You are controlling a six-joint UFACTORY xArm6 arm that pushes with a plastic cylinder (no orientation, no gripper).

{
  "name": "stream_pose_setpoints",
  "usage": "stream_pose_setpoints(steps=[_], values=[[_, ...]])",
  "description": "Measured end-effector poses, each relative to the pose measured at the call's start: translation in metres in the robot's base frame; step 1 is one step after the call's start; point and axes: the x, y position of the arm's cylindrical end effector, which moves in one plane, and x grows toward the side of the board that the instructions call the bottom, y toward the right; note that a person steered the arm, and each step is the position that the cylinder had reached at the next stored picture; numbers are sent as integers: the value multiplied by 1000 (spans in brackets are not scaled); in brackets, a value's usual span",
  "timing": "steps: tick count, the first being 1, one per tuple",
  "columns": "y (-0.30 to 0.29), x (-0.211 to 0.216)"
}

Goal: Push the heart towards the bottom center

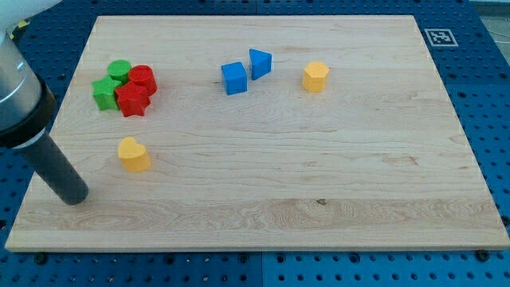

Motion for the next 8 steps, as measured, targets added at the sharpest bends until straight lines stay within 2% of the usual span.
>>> stream_pose_setpoints(steps=[3,8], values=[[8,-54],[107,-60]])
